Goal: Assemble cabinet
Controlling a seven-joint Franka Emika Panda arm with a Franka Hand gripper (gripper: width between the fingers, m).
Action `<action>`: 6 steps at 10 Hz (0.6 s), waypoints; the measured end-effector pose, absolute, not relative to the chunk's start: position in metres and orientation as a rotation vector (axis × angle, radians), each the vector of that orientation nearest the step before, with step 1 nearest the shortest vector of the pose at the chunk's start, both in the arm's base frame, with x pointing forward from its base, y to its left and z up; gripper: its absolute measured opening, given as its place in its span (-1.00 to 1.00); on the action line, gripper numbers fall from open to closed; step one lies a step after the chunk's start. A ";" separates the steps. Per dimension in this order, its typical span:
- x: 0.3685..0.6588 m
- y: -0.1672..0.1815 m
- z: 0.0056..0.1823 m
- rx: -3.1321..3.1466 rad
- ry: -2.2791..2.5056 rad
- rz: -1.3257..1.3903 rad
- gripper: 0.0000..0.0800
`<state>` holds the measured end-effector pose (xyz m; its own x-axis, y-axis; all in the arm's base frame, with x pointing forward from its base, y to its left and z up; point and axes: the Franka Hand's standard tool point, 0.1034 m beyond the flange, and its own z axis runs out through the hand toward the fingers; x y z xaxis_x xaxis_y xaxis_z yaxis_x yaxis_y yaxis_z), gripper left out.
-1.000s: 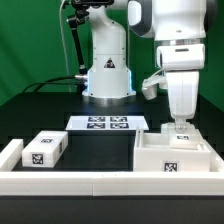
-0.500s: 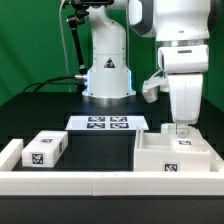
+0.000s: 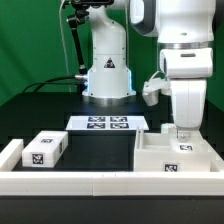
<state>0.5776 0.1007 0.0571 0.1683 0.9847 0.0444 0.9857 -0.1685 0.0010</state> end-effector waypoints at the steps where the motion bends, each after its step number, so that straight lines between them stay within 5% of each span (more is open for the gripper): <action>1: 0.578 0.101 0.057 -2.377 -2.011 -0.053 -0.82; 3: 0.578 0.101 0.064 -2.378 -2.016 -0.048 -0.80; 5: 0.567 0.097 0.076 -2.405 -2.003 -0.042 0.14; 6: 0.557 0.096 0.083 -2.437 -1.971 -0.033 0.14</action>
Offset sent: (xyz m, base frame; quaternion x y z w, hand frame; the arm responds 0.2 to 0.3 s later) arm -0.0128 -0.0124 0.0184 -0.0166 -0.0290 -0.0076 0.9994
